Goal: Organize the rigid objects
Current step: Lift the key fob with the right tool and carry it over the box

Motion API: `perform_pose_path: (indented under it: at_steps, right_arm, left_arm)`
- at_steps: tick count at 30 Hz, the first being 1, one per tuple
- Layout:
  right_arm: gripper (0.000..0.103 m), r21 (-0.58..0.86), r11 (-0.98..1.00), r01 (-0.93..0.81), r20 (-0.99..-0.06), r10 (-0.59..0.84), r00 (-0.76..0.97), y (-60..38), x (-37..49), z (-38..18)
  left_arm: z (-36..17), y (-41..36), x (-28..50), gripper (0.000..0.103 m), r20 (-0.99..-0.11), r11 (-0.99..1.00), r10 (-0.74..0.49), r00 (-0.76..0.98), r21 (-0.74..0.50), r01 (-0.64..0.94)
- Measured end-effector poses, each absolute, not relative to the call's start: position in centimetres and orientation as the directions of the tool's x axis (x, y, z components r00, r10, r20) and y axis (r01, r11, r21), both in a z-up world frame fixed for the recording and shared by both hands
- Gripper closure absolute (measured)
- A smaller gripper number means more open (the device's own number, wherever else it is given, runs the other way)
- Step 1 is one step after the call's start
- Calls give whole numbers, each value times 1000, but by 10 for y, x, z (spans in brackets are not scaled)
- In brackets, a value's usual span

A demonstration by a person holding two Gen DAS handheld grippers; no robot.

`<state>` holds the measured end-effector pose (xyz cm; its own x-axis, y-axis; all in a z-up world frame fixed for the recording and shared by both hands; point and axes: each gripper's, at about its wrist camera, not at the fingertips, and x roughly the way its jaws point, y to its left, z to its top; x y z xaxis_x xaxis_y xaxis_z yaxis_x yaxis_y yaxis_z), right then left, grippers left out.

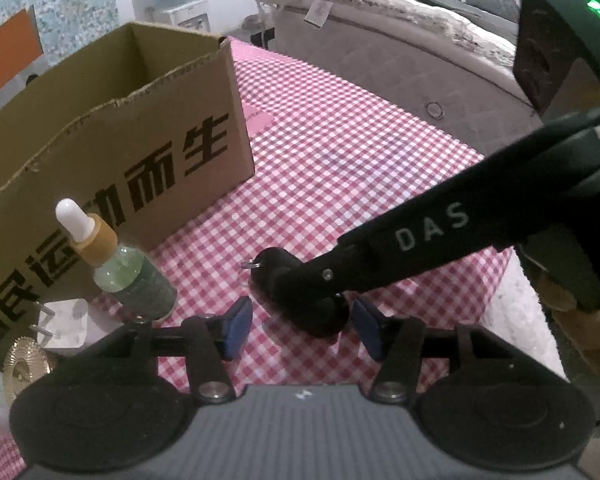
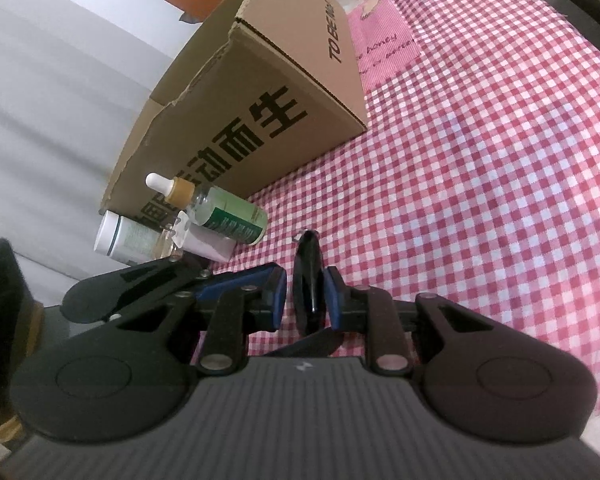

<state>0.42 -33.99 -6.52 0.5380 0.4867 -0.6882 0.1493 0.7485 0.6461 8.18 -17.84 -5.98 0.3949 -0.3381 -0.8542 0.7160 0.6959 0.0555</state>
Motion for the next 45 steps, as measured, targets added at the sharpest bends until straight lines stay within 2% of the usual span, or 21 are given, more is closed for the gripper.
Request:
perform_pose_path:
  at_steps: [3, 11, 15, 22, 31, 37, 45]
  right_arm:
    - [84, 648, 747, 145, -685, 490, 538, -340, 5, -63]
    - [81, 684, 721, 111, -653, 537, 534, -334, 9, -64]
    - [81, 671, 732, 119, -662, 519, 541, -332, 12, -64]
    - [86, 687, 711, 152, -657, 518, 548, -338, 15, -72]
    - [86, 700, 699, 145, -629, 509, 587, -337, 4, -62]
    - [86, 690, 716, 102, -599, 488, 635, -329, -8, -31]
    - [86, 626, 779, -40, -513, 450, 731, -306, -13, 44]
  left_arm:
    - [-62, -177, 88, 51, -855, 704, -355, 379, 22, 710]
    - [-62, -176, 87, 56, -849, 700, -359, 388, 30, 713]
    - [-63, -176, 87, 62, -845, 703, -361, 395, 32, 711]
    - [-60, -173, 87, 70, -842, 714, -353, 408, 39, 699]
    - [-46, -171, 76, 70, -825, 714, -350, 443, 71, 696]
    - [-15, -166, 57, 70, -777, 711, -377, 504, 106, 695]
    - [53, -144, 40, 70, -653, 742, -411, 636, 165, 649]
